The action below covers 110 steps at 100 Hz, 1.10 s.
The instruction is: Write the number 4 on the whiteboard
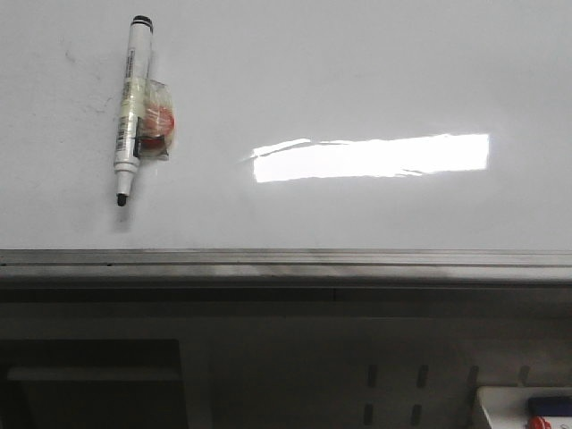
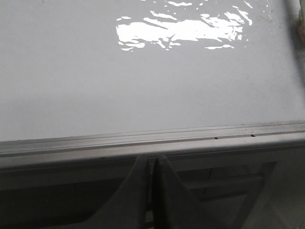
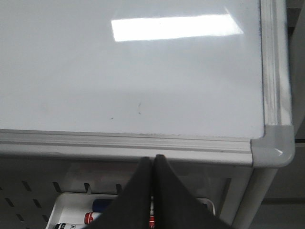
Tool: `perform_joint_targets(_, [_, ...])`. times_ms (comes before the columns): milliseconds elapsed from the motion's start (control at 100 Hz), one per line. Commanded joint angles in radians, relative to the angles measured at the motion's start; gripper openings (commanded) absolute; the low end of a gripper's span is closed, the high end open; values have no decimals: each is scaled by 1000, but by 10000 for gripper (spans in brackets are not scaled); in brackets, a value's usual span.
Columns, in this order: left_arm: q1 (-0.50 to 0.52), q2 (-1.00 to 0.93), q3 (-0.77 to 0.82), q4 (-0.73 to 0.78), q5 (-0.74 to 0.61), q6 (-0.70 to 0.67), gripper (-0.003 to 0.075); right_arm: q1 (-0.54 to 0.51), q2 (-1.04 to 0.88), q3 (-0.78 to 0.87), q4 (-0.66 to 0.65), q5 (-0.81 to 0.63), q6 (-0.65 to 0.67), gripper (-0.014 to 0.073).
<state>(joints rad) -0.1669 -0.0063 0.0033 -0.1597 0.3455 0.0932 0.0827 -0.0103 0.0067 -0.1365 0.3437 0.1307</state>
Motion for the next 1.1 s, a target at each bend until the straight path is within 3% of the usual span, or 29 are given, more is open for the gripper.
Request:
perform_joint_targets(0, [0,-13,34,-5,-44,-6,-20,-8,-16,27,4,-25,3,-45])
perform_joint_targets(1090, [0,-13,34,-3,-45,-6,-20,-8,-16,27,2,-55,3,-45])
